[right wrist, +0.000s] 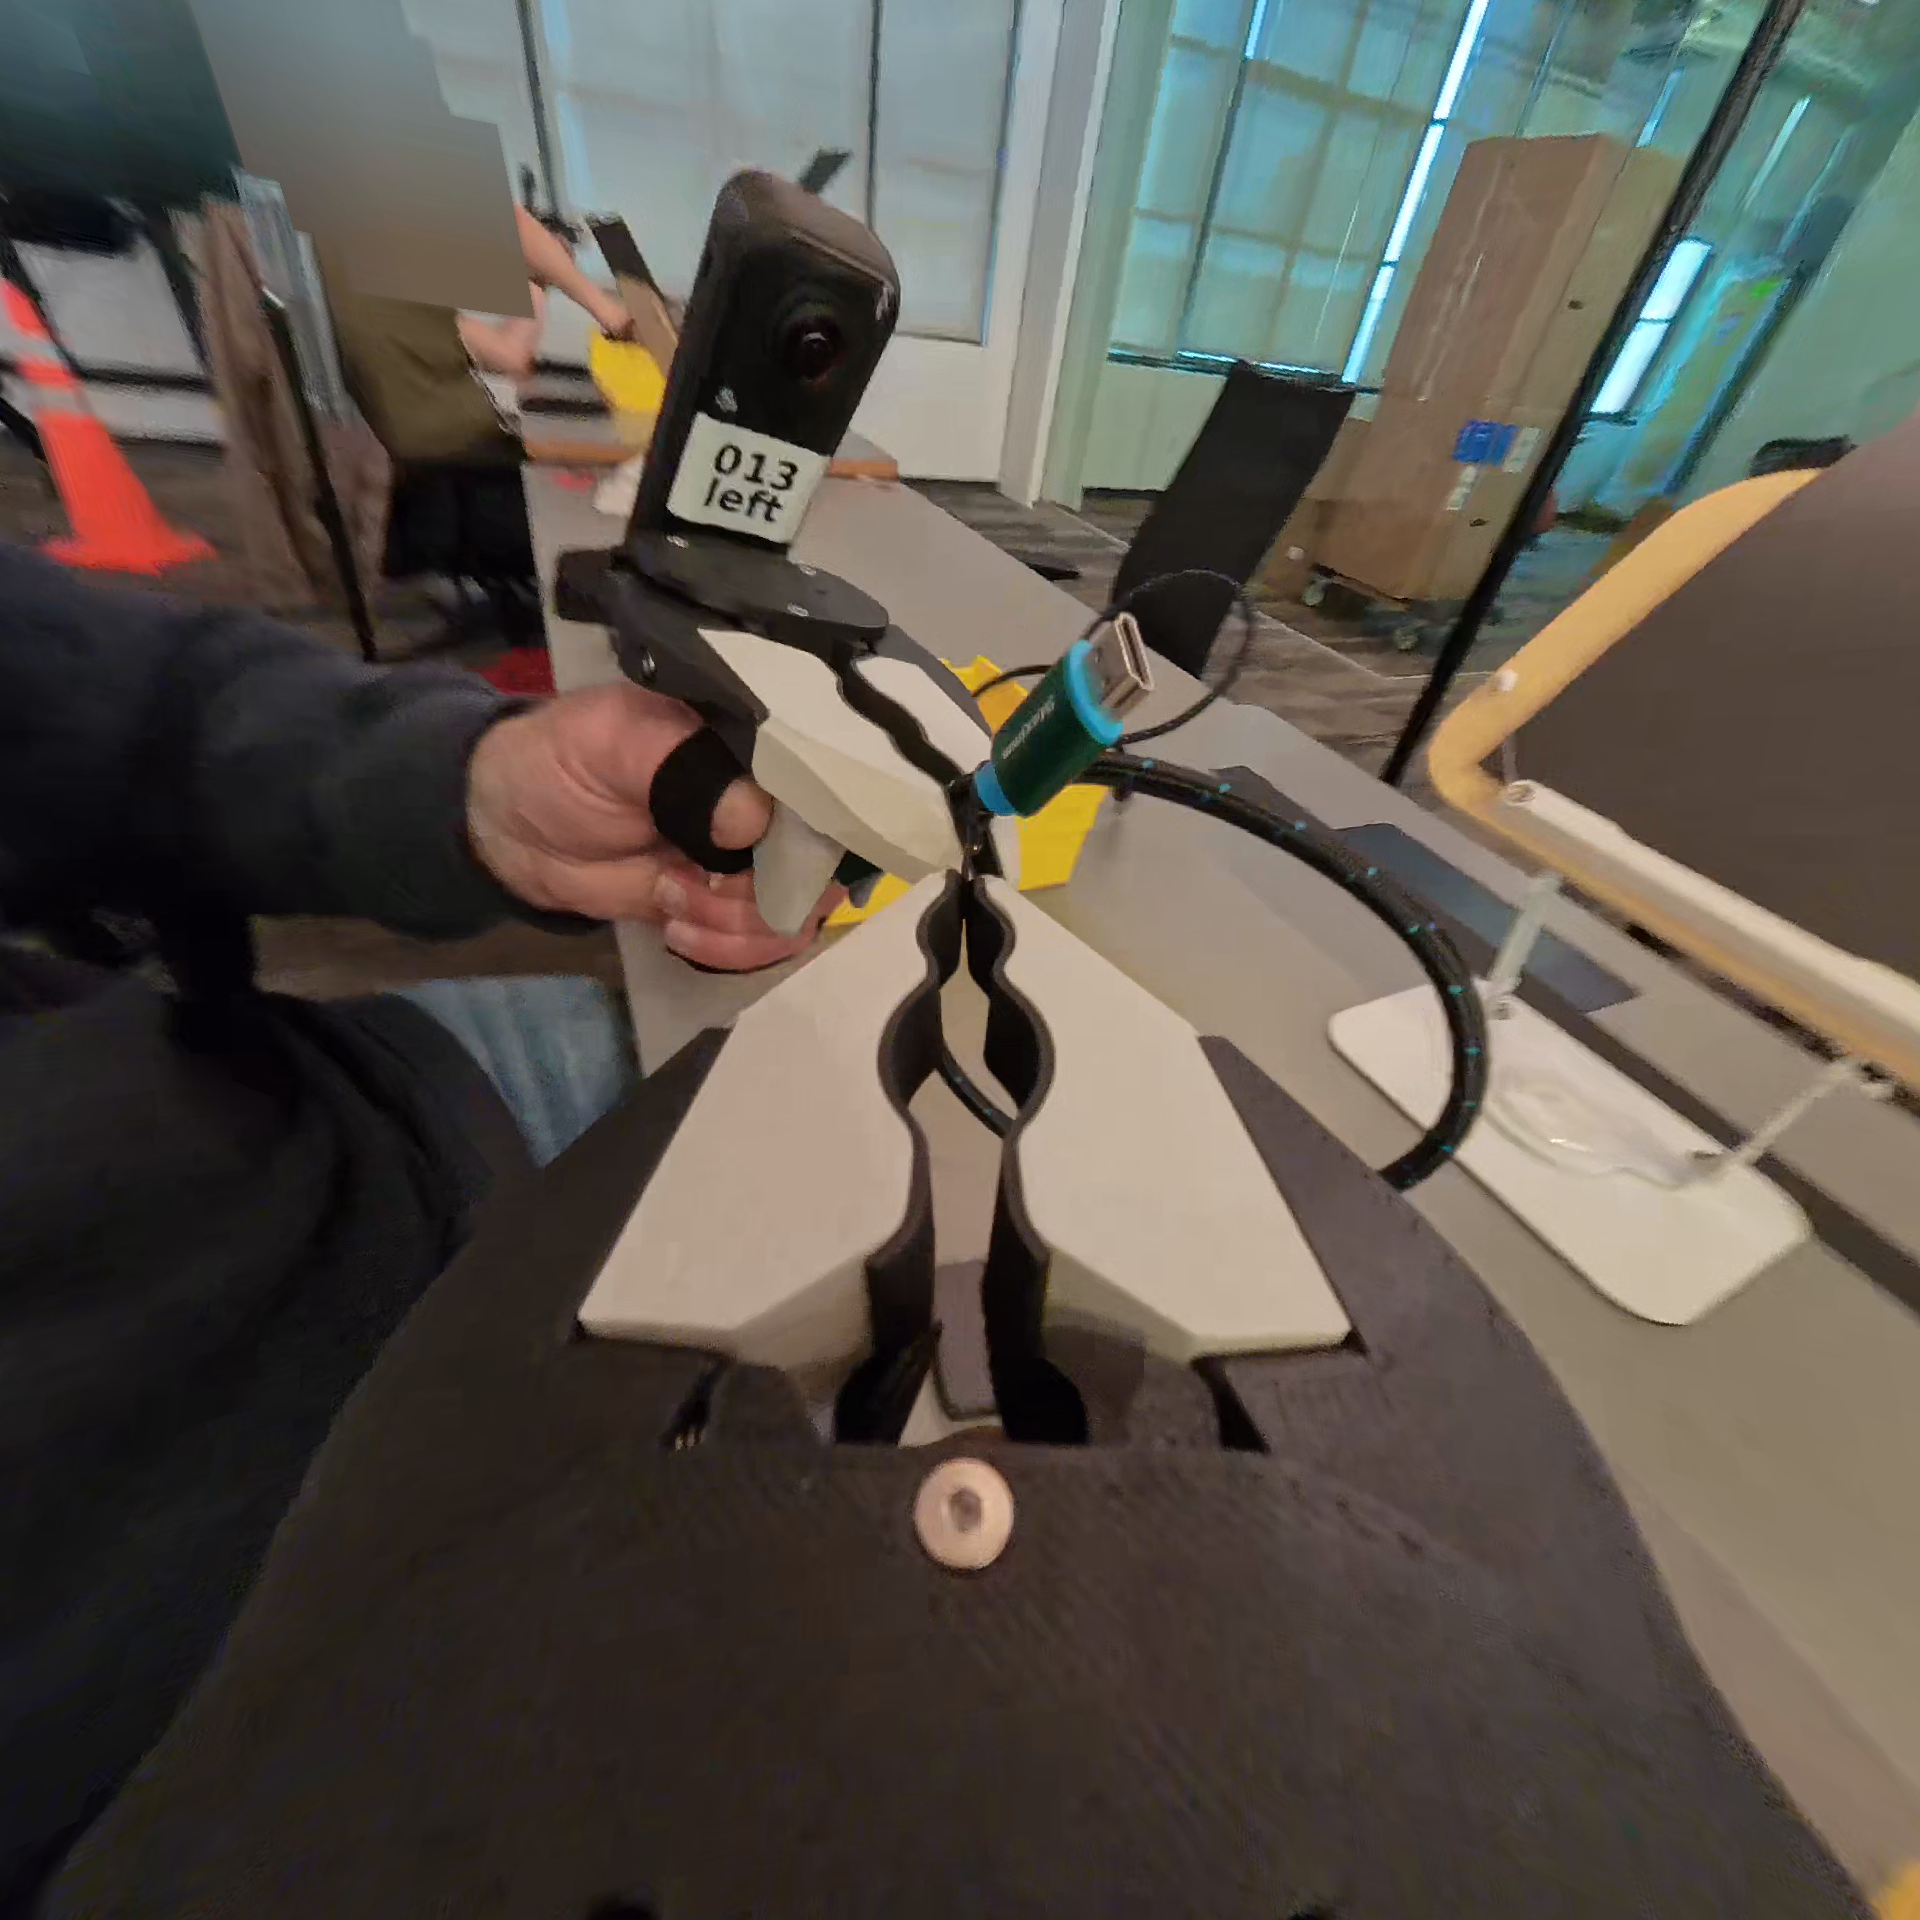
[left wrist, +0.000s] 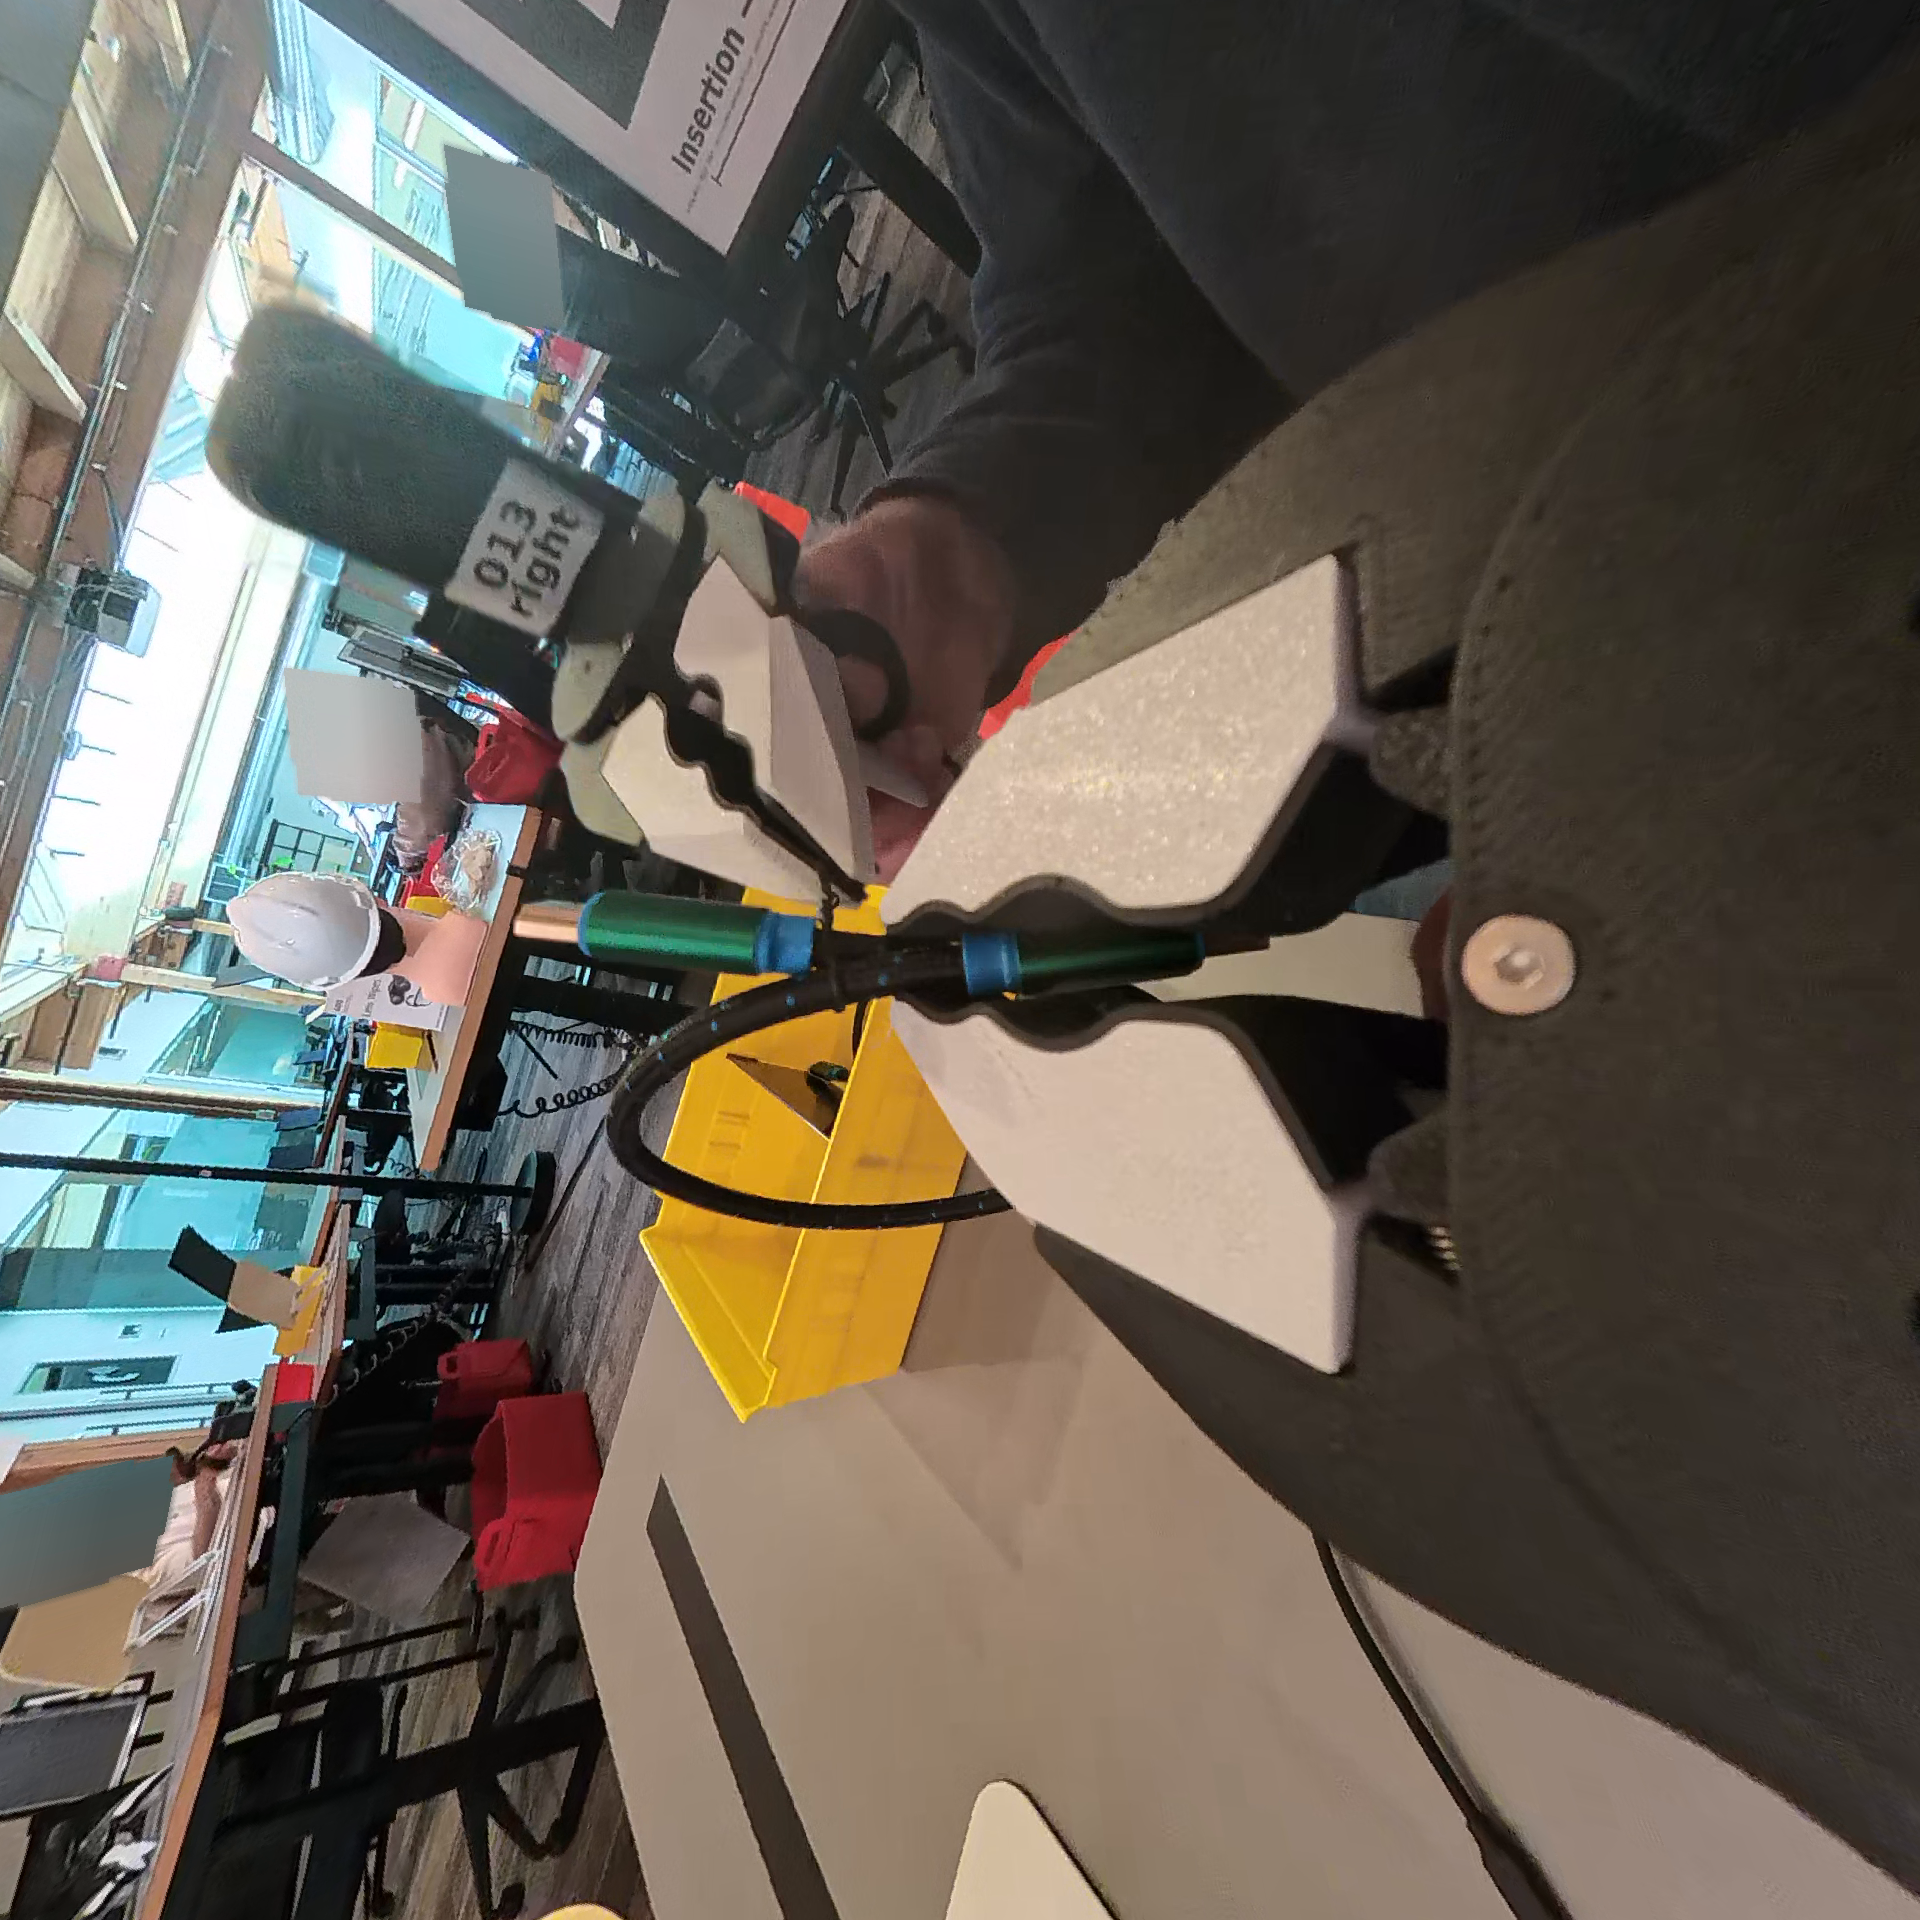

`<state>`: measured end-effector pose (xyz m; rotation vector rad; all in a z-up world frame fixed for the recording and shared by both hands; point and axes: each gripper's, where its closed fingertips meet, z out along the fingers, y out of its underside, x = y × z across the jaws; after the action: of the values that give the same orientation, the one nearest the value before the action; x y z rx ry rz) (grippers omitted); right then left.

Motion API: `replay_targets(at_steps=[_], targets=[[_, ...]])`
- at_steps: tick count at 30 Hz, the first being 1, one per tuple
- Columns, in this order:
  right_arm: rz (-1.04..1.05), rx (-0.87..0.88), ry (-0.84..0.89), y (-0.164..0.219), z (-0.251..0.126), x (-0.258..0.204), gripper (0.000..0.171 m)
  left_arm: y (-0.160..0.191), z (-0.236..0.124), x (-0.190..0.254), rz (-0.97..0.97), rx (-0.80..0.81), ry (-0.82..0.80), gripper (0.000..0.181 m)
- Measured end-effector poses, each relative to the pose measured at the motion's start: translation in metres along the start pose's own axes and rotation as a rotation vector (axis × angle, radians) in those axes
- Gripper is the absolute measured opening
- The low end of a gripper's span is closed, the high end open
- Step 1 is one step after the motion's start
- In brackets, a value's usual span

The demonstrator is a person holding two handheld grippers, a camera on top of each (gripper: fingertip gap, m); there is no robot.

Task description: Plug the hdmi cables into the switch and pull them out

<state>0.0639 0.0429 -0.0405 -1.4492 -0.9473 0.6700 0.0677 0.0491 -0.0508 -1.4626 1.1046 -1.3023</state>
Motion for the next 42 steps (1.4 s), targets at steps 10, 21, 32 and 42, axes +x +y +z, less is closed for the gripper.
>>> replay_targets(at_steps=[10,21,32,42], targets=[[-0.381,-0.153,0.219,-0.008,0.0,-0.002,0.0,0.001,0.001,-0.003,-0.01,-0.014,-0.039,0.007],[-0.827,-0.442,0.353,0.013,0.007,0.002,0.0,-0.003,-0.003,-0.003,-0.08,0.027,-0.033,0.007],[-0.561,-0.32,0.251,0.017,0.005,0.011,0.0,-0.005,0.001,0.008,-0.023,0.026,0.018,0.007],[-0.148,-0.137,-0.011,0.008,-0.002,-0.002,0.015,-0.001,0.003,0.013,0.026,0.0,0.034,0.007]])
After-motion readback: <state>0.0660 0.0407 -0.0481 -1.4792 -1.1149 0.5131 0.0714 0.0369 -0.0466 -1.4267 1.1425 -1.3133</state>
